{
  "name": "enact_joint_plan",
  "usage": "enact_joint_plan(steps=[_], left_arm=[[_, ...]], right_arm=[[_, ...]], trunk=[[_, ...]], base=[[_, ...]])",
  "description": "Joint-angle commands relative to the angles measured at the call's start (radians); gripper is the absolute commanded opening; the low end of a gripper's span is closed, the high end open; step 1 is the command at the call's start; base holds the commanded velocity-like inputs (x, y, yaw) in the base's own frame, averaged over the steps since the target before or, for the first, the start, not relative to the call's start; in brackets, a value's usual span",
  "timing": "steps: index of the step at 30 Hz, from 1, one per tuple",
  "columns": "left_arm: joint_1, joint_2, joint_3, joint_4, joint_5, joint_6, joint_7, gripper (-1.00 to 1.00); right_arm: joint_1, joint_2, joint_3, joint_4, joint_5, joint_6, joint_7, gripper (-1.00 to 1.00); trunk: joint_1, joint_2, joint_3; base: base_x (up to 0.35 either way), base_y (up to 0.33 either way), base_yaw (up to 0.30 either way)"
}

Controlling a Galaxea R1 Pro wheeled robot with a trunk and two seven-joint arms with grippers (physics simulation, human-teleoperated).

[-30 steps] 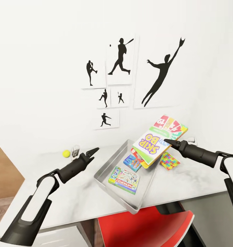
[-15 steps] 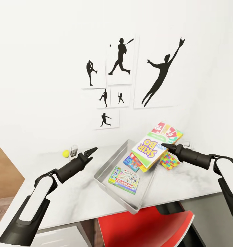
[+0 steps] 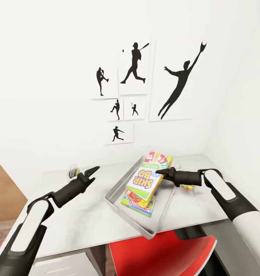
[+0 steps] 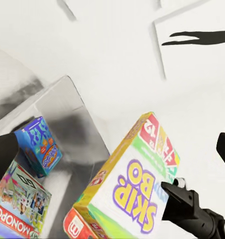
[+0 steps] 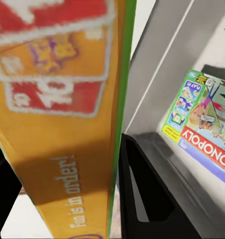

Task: Put all the toys in the child's room - the three board games (two on the bed and one on the table), the two jigsaw puzzles on the table, and the tennis ball on the table - inside the toy box on the table in the child's room.

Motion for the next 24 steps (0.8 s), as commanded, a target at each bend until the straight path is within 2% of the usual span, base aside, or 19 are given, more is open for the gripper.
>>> enact_joint_plan(steps=[1,3,6,10,12,19,20,24], left_arm=[[0.002,0.0,0.014,-0.001,0.001,0.013,-0.002,1.0],[0.007,0.0,0.038,-0.002,0.001,0.031,-0.002,1.0],[0.01,0.0,0.053,-0.003,0.001,0.041,-0.003,1.0],[0.011,-0.001,0.059,-0.004,0.001,0.045,-0.003,1.0],[0.012,-0.001,0.059,-0.005,0.001,0.047,-0.003,1.0],[0.012,-0.002,0.06,-0.007,0.001,0.048,-0.003,1.0],[0.012,-0.002,0.06,-0.008,0.001,0.049,-0.003,1.0],[0.012,-0.002,0.06,-0.009,0.001,0.049,-0.003,1.0]], right_arm=[[-0.018,0.002,0.027,0.021,-0.002,0.001,0.012,-1.0],[-0.05,0.006,0.078,0.061,-0.024,0.001,0.012,-1.0],[-0.071,0.009,0.111,0.087,-0.052,0.001,0.012,-1.0],[-0.093,0.014,0.124,0.113,-0.066,0.001,0.01,-1.0],[-0.119,0.025,0.128,0.152,-0.07,0.001,0.008,-1.0],[-0.253,0.089,0.134,0.423,-0.072,0.001,0.003,-1.0],[-0.284,0.098,0.134,0.489,-0.071,0.001,0.002,-1.0],[-0.312,0.105,0.134,0.557,-0.07,0.001,0.001,-1.0]], trunk=[[0.001,-0.002,-0.002],[0.001,-0.002,-0.002],[0.001,-0.002,-0.002],[0.001,-0.002,-0.002],[0.001,-0.002,-0.002],[0.001,-0.002,-0.002],[0.001,-0.002,-0.002],[0.001,-0.002,-0.002]], base=[[0.0,0.0,0.0],[0.0,0.0,0.0],[0.0,0.0,0.0],[0.0,0.0,0.0],[0.0,0.0,0.0],[0.0,0.0,0.0],[0.0,0.0,0.0],[0.0,0.0,0.0]])
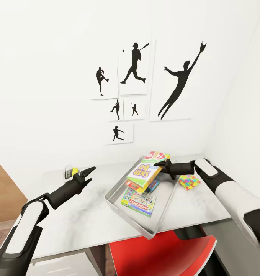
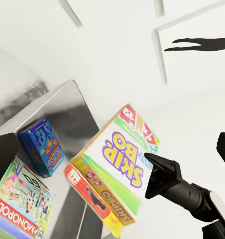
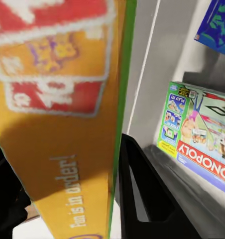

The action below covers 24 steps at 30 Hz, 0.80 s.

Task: Put all the toys in the child's room - the three board games (two on the bed and one on the table), the two jigsaw puzzles on the table, and the tennis ball on the table - inside the toy box on the table in the child's room.

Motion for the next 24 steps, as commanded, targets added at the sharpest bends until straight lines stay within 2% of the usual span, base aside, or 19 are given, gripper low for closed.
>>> enact_joint_plan(steps=[1,6,9,13,24], left_arm=[[-0.001,0.0,0.001,-0.001,0.0,0.006,-0.002,1.0],[-0.001,0.0,0.001,-0.003,0.0,0.007,-0.002,1.0],[-0.001,0.0,0.001,-0.008,0.0,0.008,-0.002,1.0],[-0.001,0.001,0.003,-0.016,0.0,0.013,-0.001,1.0],[-0.001,0.0,0.006,-0.024,0.0,0.024,0.0,1.0]], right_arm=[[-0.012,0.002,0.005,0.029,0.0,0.0,0.01,-1.0],[-0.026,0.006,0.004,0.076,0.002,0.0,-0.021,-1.0],[-0.029,0.008,0.0,0.091,-0.001,0.0,-0.097,-1.0],[-0.031,0.009,-0.001,0.095,-0.004,0.0,-0.149,-1.0],[-0.032,0.016,0.002,0.091,-0.005,0.0,-0.184,-1.0]], trunk=[[0.001,-0.002,-0.002],[0.001,-0.002,-0.002],[0.001,-0.002,-0.002],[0.001,-0.002,-0.002],[0.001,-0.002,-0.002]], base=[[0.0,0.0,0.0],[0.0,0.0,0.0],[0.0,0.0,0.0],[0.0,0.0,0.0],[0.0,0.0,0.0]])
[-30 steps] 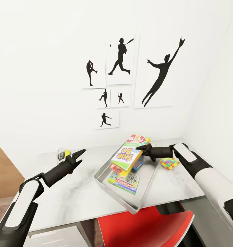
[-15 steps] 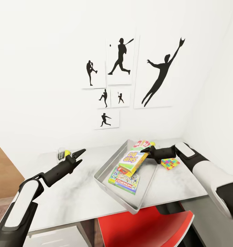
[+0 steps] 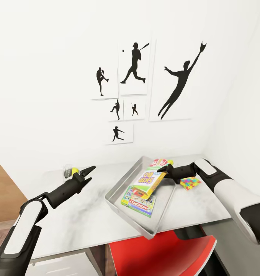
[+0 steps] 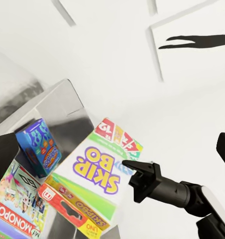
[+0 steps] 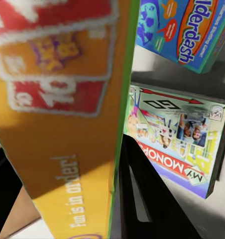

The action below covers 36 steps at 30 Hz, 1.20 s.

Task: Put all the toys in the child's room - the three board games (two on the bed and one on the table), the two jigsaw puzzles on the table, and the tennis ball on the table - inside the toy box on the table in the child's room.

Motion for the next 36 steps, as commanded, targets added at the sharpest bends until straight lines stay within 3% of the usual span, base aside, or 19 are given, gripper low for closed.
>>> enact_joint_plan(steps=[1,6,18,36], left_arm=[[-0.001,0.0,0.001,0.0,0.0,0.005,-0.001,1.0],[-0.001,0.0,-0.001,-0.002,0.0,0.006,-0.001,1.0],[-0.001,0.001,0.004,-0.005,0.0,0.01,-0.001,1.0],[-0.001,0.001,0.006,-0.006,0.0,0.012,-0.001,1.0]], right_arm=[[-0.002,0.004,0.005,-0.001,-0.011,0.001,-0.007,-1.0],[-0.023,0.029,0.004,0.006,-0.01,0.001,-0.013,-1.0],[-0.069,0.055,0.002,0.034,-0.01,0.001,-0.03,-1.0],[-0.081,0.063,0.0,0.041,-0.011,0.001,-0.032,-1.0]], trunk=[[0.001,-0.002,-0.002],[0.001,-0.002,-0.005],[0.001,-0.002,-0.021],[0.001,-0.002,-0.05]], base=[[0.0,0.0,0.0],[0.0,0.0,0.0],[0.0,0.0,0.0],[0.0,0.0,0.0]])
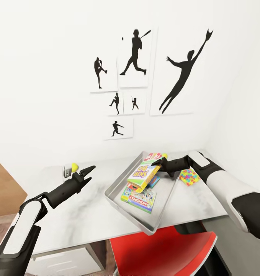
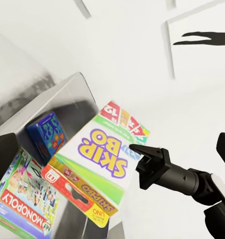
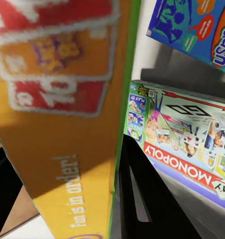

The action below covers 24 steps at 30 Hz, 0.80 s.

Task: Put all the toys in the child's room - the three board games (two on the bed and one on the table), the two jigsaw puzzles on the table, and the tennis ball on the table - inside the toy box on the table in the child's room.

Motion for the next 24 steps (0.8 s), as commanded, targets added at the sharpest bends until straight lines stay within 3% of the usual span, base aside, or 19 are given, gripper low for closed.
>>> enact_joint_plan(steps=[1,24], left_arm=[[-0.001,0.0,0.001,0.0,0.0,0.005,-0.001,1.0],[-0.001,0.0,0.001,-0.002,0.0,0.005,-0.001,1.0]], right_arm=[[-0.001,-0.001,0.004,-0.001,-0.012,0.001,-0.008,-1.0],[-0.006,-0.001,0.003,-0.004,-0.016,0.001,-0.006,-1.0]], trunk=[[0.001,-0.002,-0.004],[0.001,-0.002,-0.041]], base=[[0.0,0.0,0.0],[0.0,0.0,0.0]])
